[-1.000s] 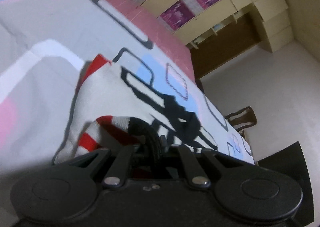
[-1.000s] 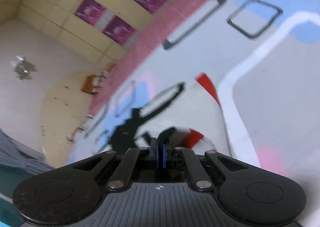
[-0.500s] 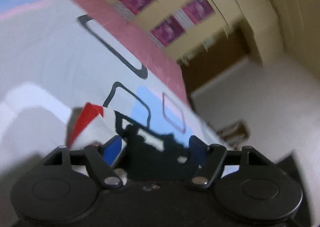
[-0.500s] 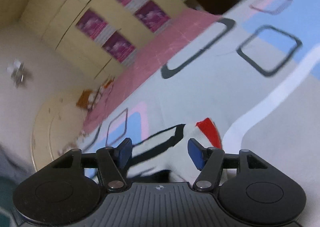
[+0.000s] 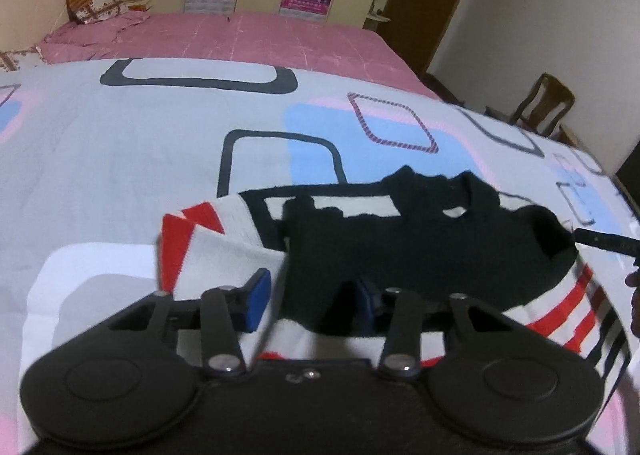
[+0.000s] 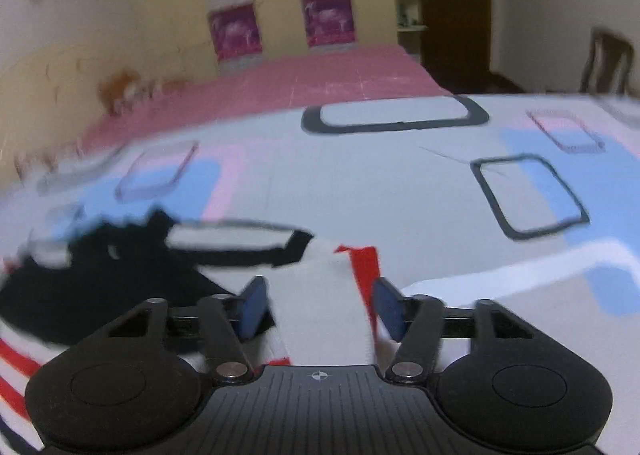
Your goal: Fold small clothes
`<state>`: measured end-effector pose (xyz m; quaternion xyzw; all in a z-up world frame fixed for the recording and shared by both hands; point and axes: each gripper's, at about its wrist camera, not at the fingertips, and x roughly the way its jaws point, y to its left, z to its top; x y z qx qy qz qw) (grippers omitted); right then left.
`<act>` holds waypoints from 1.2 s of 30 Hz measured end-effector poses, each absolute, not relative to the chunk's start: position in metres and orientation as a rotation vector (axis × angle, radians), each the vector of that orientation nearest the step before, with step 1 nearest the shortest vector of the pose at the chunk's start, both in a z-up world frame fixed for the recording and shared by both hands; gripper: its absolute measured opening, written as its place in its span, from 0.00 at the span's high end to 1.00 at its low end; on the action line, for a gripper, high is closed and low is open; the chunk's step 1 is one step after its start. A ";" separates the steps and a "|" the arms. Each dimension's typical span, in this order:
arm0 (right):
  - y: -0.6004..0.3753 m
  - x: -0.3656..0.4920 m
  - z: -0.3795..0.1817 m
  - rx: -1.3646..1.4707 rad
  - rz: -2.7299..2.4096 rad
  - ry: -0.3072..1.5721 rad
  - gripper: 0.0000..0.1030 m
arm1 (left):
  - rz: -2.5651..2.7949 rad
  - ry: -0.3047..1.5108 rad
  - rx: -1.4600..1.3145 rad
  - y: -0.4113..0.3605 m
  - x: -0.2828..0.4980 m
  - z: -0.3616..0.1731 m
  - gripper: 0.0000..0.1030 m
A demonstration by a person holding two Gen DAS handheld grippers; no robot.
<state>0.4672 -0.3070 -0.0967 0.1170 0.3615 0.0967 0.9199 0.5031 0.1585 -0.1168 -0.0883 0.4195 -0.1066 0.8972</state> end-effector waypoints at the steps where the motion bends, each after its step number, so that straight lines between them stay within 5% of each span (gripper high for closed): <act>1: -0.309 0.462 -0.093 0.260 0.238 0.729 0.46 | -0.222 0.861 -0.190 0.161 0.501 -0.116 0.64; 9: -0.262 0.462 -0.113 -0.057 0.297 0.759 0.47 | -0.244 0.865 -0.152 0.151 0.505 -0.117 0.67; 10: -0.261 0.464 -0.114 -0.041 0.296 0.756 0.51 | -0.238 0.867 -0.136 0.149 0.507 -0.117 0.72; 11: -0.260 0.466 -0.115 -0.030 0.301 0.753 0.76 | -0.238 0.865 -0.120 0.147 0.508 -0.117 0.81; 14: -0.252 0.470 -0.113 -0.066 0.316 0.738 0.98 | -0.240 0.842 -0.114 0.148 0.507 -0.116 0.95; 19: -0.266 0.463 -0.083 -0.006 0.276 0.644 0.98 | -0.212 0.729 -0.161 0.159 0.499 -0.102 0.95; 27: -0.267 0.476 -0.108 0.026 0.172 0.764 0.98 | -0.194 0.828 -0.196 0.161 0.524 -0.125 0.88; 28: -0.268 0.475 -0.103 0.030 0.172 0.751 0.97 | -0.179 0.818 -0.194 0.162 0.520 -0.120 0.74; 29: -0.269 0.472 -0.097 0.038 0.171 0.730 0.87 | -0.155 0.795 -0.178 0.161 0.513 -0.114 0.58; 30: -0.268 0.466 -0.088 0.043 0.175 0.691 0.63 | -0.152 0.757 -0.160 0.157 0.506 -0.107 0.51; 31: -0.266 0.462 -0.082 0.053 0.203 0.663 0.59 | -0.168 0.723 -0.157 0.150 0.499 -0.100 0.39; 36: -0.199 0.463 -0.084 -0.021 0.392 0.697 0.59 | -0.329 0.740 -0.090 0.080 0.501 -0.101 0.40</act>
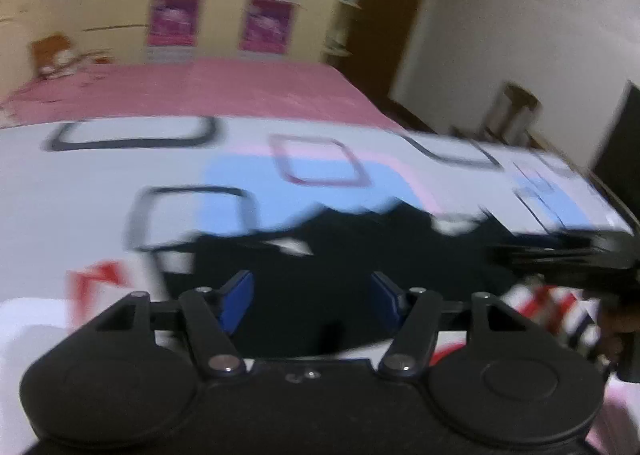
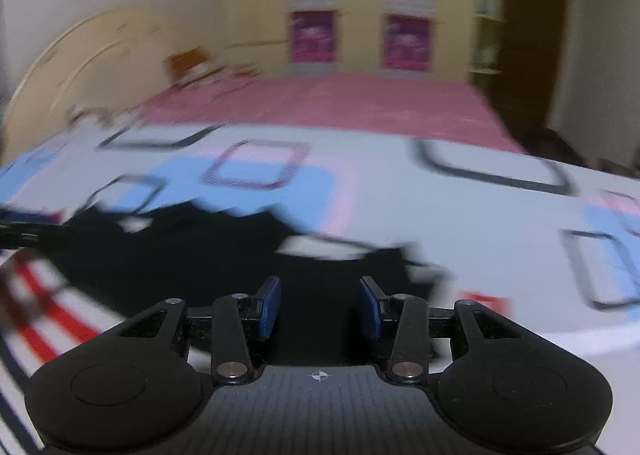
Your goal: Fold small clothes
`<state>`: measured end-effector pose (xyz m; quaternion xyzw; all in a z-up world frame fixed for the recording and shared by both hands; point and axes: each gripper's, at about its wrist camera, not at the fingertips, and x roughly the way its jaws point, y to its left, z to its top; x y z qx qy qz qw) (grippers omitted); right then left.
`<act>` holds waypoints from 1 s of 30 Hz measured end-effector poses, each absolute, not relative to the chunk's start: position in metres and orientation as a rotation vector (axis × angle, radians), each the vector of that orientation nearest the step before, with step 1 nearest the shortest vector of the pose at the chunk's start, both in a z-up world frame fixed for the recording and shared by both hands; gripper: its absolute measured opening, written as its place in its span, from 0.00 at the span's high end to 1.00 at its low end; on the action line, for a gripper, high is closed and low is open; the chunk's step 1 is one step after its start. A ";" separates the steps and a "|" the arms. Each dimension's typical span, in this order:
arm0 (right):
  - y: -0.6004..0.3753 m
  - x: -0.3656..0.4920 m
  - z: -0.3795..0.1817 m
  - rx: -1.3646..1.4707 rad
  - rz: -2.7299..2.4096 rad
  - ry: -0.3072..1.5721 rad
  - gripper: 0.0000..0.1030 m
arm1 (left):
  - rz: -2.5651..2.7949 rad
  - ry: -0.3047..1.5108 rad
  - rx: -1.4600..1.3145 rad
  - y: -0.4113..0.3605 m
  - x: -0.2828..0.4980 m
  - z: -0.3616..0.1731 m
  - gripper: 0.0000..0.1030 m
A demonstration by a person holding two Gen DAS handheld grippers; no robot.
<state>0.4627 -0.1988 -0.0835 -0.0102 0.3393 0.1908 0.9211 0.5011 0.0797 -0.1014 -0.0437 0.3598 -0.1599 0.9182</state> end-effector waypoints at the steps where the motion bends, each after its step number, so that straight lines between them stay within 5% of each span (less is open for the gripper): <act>1: -0.185 0.462 -0.087 -0.039 0.423 0.711 0.59 | -0.345 0.763 -0.074 0.066 0.504 -0.107 0.40; 6: -0.160 0.458 -0.101 -0.145 0.456 0.721 0.59 | -0.307 0.770 0.001 0.065 0.500 -0.123 0.37; 11: -0.239 0.472 -0.111 -0.062 0.210 0.769 0.58 | -0.230 0.759 0.032 0.110 0.493 -0.126 0.38; 30: -0.168 0.412 -0.100 -0.154 0.430 0.787 0.58 | -0.313 0.771 0.081 0.025 0.450 -0.125 0.28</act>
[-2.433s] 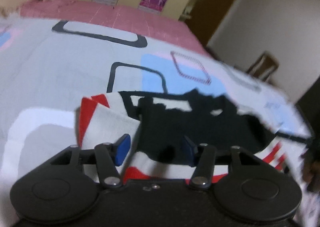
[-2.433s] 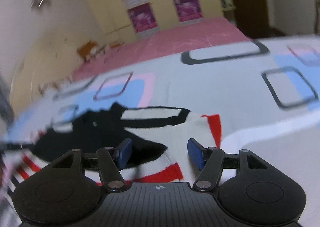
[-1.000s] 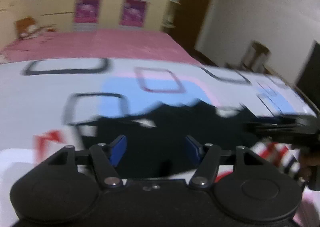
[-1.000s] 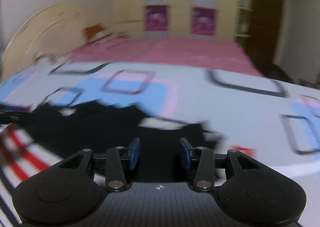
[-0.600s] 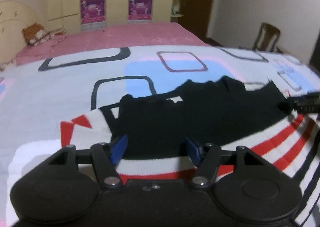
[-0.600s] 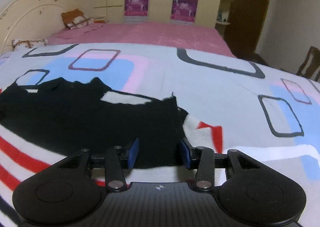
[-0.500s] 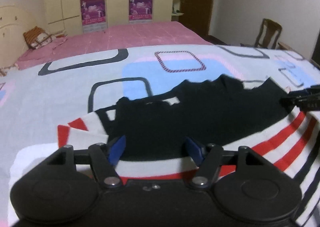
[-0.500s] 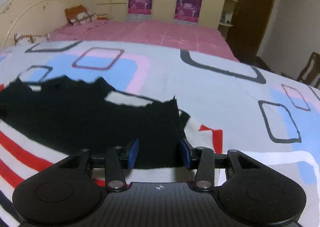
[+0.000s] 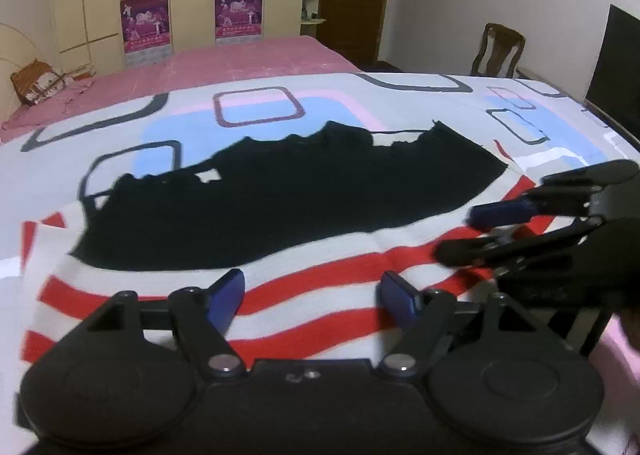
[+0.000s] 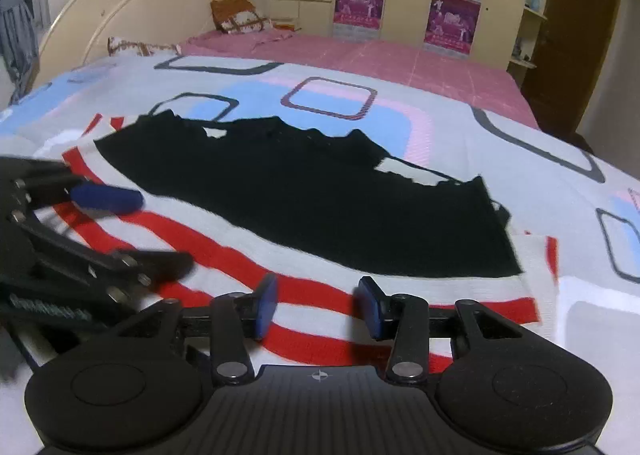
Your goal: Fold small clothes
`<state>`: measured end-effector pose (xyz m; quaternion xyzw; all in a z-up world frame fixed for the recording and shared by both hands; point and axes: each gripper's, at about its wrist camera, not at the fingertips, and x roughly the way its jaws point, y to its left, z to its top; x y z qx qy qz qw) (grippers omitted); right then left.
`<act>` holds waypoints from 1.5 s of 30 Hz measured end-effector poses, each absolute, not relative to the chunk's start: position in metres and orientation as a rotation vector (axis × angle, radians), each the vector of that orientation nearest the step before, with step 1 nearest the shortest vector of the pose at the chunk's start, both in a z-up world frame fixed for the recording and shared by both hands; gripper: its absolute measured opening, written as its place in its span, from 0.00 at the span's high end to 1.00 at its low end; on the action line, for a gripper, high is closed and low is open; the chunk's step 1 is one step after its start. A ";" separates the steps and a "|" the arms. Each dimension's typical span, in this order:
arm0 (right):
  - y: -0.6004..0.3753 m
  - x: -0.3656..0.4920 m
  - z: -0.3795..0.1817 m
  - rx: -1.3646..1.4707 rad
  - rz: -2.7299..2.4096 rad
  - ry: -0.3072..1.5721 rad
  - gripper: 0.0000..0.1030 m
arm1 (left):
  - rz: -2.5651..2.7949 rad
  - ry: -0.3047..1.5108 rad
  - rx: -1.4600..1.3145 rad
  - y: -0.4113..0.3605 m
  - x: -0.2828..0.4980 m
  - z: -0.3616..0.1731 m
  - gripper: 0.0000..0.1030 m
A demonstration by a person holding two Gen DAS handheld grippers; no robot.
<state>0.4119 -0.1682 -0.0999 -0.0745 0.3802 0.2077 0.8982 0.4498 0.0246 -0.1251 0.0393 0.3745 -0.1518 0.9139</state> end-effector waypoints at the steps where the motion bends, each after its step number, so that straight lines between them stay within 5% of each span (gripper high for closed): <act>1: -0.176 0.409 -0.097 -0.156 0.417 0.790 0.58 | -0.303 0.769 0.077 0.032 0.447 -0.123 0.28; 7: -0.260 0.394 -0.103 -0.085 0.210 0.850 0.59 | -0.185 0.775 0.072 0.094 0.420 -0.128 0.24; 11: -0.245 0.381 -0.082 -0.113 0.233 0.801 0.58 | -0.193 0.754 0.067 0.069 0.412 -0.114 0.35; 21: -0.171 0.329 -0.094 -0.210 0.377 0.838 0.58 | -0.305 0.762 0.185 -0.003 0.370 -0.128 0.34; 30: -0.169 0.304 -0.101 -0.172 0.463 0.826 0.59 | -0.231 0.743 0.110 0.031 0.355 -0.122 0.37; 45: -0.298 0.321 -0.101 0.079 0.231 0.881 0.64 | -0.070 0.761 -0.003 0.110 0.339 -0.123 0.42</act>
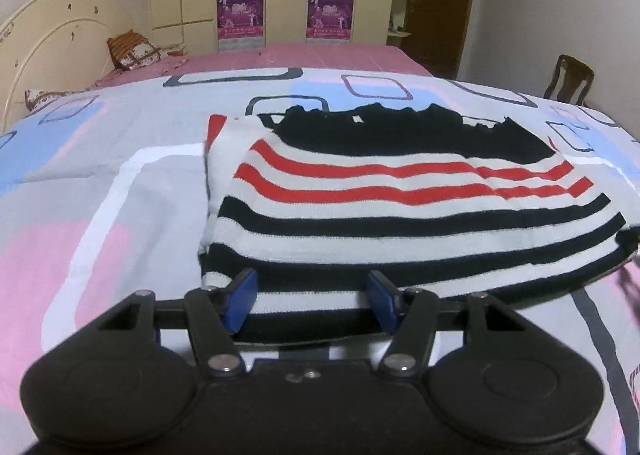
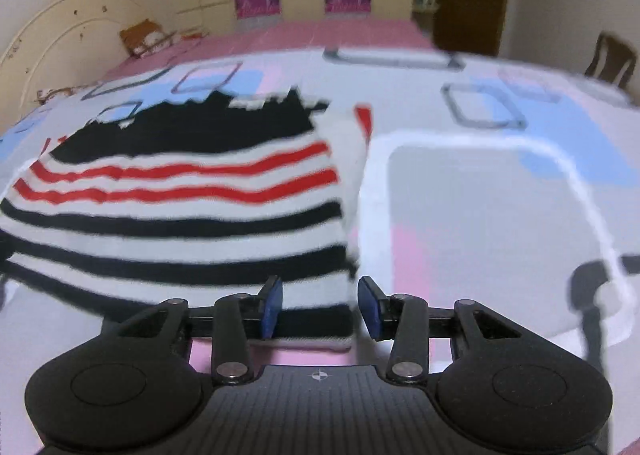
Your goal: Fold small clothes
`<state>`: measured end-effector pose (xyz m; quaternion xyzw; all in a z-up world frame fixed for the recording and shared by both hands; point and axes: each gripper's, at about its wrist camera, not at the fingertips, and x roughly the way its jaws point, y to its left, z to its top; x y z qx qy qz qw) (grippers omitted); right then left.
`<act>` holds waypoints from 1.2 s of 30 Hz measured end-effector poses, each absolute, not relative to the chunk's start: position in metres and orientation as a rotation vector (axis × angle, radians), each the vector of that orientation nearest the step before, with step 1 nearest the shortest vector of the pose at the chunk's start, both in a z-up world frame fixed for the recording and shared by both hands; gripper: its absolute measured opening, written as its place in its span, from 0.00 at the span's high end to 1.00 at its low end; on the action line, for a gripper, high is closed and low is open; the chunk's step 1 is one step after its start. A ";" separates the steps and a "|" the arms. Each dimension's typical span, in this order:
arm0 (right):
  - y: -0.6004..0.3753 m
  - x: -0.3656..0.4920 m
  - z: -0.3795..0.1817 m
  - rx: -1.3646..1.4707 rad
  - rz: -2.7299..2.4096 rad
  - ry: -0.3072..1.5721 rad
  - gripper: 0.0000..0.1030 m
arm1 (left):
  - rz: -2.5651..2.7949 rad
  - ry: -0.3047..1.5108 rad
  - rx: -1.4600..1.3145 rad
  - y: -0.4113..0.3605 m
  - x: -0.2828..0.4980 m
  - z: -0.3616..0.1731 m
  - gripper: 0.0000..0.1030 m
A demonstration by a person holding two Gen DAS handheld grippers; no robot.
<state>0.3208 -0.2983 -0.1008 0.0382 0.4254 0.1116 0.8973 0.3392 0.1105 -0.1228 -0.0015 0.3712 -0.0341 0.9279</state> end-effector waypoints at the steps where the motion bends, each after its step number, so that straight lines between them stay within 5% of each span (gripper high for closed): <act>1: -0.298 0.321 -0.104 0.084 0.253 0.903 0.74 | -0.069 0.772 -0.006 0.110 0.338 -0.124 0.42; 2: -0.296 0.319 -0.106 0.064 0.263 0.913 0.82 | -0.072 0.787 -0.008 0.111 0.338 -0.126 0.42; 5: -0.293 0.308 -0.108 -0.006 0.257 0.905 0.85 | -0.077 0.795 -0.003 0.112 0.338 -0.130 0.42; 14: -0.291 0.296 -0.081 -0.019 0.194 0.780 0.84 | -0.065 0.793 0.013 0.111 0.331 -0.124 0.39; 17: -0.279 0.307 -0.110 -0.095 0.228 0.912 0.85 | -0.049 0.798 -0.017 0.112 0.332 -0.126 0.40; 36: -0.275 0.294 -0.100 -0.082 0.208 0.884 0.84 | -0.028 0.786 -0.013 0.111 0.317 -0.123 0.36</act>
